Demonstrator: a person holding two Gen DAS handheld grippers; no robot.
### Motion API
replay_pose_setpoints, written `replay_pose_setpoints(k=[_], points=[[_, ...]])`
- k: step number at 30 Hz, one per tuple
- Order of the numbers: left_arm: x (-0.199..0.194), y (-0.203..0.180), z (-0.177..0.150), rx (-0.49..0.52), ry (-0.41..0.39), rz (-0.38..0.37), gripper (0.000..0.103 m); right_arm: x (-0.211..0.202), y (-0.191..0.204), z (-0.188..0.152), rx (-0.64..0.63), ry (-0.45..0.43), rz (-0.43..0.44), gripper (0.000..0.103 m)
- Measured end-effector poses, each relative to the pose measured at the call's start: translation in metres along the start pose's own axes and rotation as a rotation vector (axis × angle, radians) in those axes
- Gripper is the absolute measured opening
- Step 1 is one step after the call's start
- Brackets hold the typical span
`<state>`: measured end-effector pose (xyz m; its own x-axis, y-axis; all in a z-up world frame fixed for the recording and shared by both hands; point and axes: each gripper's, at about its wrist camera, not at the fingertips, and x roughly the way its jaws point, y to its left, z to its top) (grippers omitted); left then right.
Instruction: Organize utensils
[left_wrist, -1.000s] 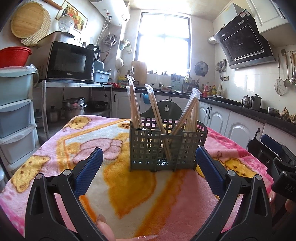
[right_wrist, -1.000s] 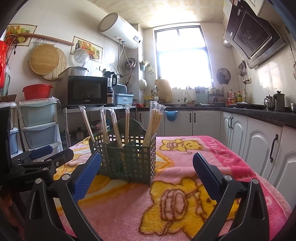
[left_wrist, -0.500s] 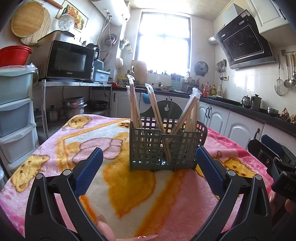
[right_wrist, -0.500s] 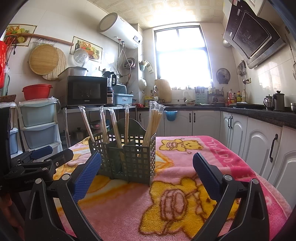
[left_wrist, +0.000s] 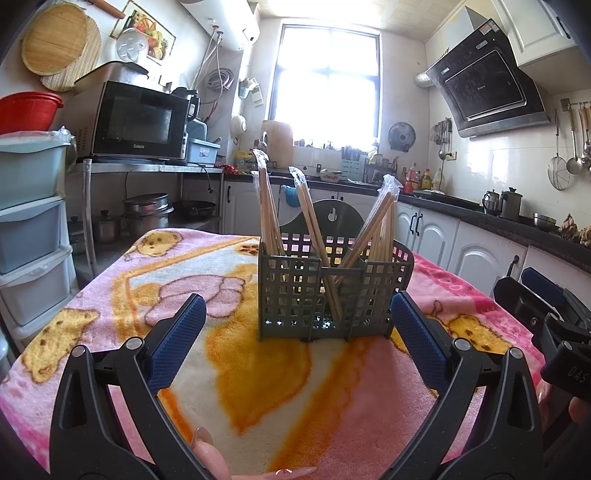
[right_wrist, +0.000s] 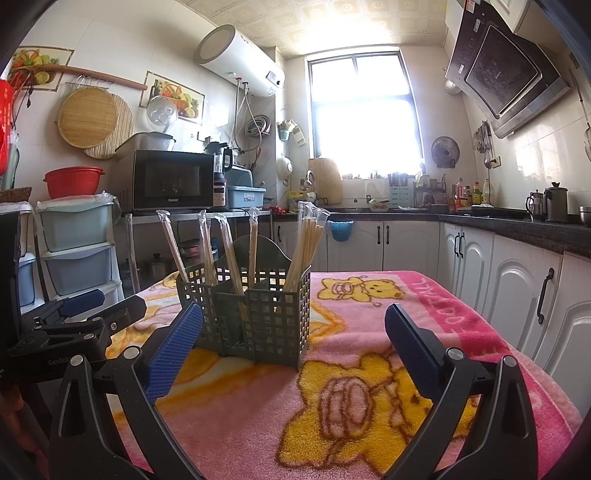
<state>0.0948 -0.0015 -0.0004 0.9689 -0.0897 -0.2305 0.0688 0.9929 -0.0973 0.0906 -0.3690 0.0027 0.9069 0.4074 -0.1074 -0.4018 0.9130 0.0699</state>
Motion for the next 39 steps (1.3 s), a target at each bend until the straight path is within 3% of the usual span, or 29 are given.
replay_pose_setpoints(k=[22, 36, 39], points=[[0.005, 0.003, -0.002, -0.005, 0.027, -0.005, 0.093, -0.003, -0.002, 0.001, 0.002, -0.001, -0.006, 0.097], [0.017, 0.018, -0.002, -0.053, 0.086, 0.034, 0.093, 0.003, -0.004, 0.001, 0.018, 0.018, -0.025, 0.097], [0.02, 0.027, 0.001, -0.089, 0.113, 0.077, 0.093, 0.01, -0.018, 0.004, 0.068, 0.05, -0.036, 0.096]])
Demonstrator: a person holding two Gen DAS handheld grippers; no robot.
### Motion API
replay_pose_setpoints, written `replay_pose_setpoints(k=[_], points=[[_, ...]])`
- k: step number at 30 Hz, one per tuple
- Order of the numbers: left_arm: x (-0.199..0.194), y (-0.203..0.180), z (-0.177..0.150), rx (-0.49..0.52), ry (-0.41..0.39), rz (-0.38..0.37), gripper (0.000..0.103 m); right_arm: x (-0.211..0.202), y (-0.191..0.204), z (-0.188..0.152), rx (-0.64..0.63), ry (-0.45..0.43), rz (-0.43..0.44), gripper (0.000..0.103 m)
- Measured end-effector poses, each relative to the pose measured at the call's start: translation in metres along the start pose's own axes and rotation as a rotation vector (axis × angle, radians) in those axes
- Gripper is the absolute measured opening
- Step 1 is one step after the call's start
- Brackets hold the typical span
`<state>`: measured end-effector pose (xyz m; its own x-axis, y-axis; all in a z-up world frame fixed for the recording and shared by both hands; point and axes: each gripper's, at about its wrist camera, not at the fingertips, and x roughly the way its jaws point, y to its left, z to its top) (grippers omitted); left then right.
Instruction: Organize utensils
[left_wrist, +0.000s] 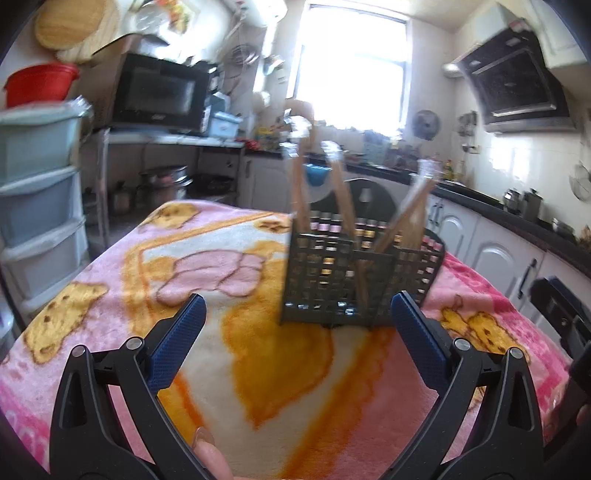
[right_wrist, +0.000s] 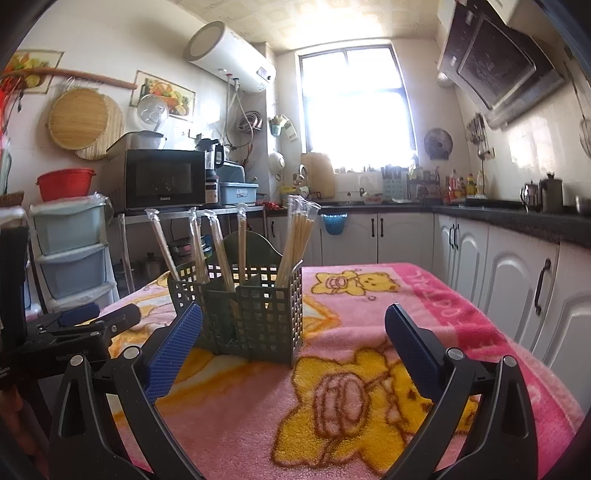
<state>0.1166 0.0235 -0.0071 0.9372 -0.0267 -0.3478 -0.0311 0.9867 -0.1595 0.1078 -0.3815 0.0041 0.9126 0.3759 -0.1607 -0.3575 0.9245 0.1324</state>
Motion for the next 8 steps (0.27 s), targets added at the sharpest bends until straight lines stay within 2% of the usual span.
replay_pose_setpoints(k=[3, 5, 6, 8], points=[[0.023, 0.03, 0.013, -0.028, 0.132, 0.085, 0.093, 0.021, -0.031, 0.011, 0.037, 0.088, -0.124, 0.096], [0.052, 0.061, 0.023, -0.042, 0.267, 0.193, 0.093, 0.056, -0.065, 0.019, 0.029, 0.242, -0.281, 0.097], [0.071, 0.082, 0.027, -0.061, 0.344, 0.262, 0.093, 0.079, -0.082, 0.018, 0.0, 0.351, -0.368, 0.097], [0.098, 0.114, 0.029, -0.108, 0.423, 0.339, 0.093, 0.115, -0.11, 0.009, -0.023, 0.517, -0.456, 0.097]])
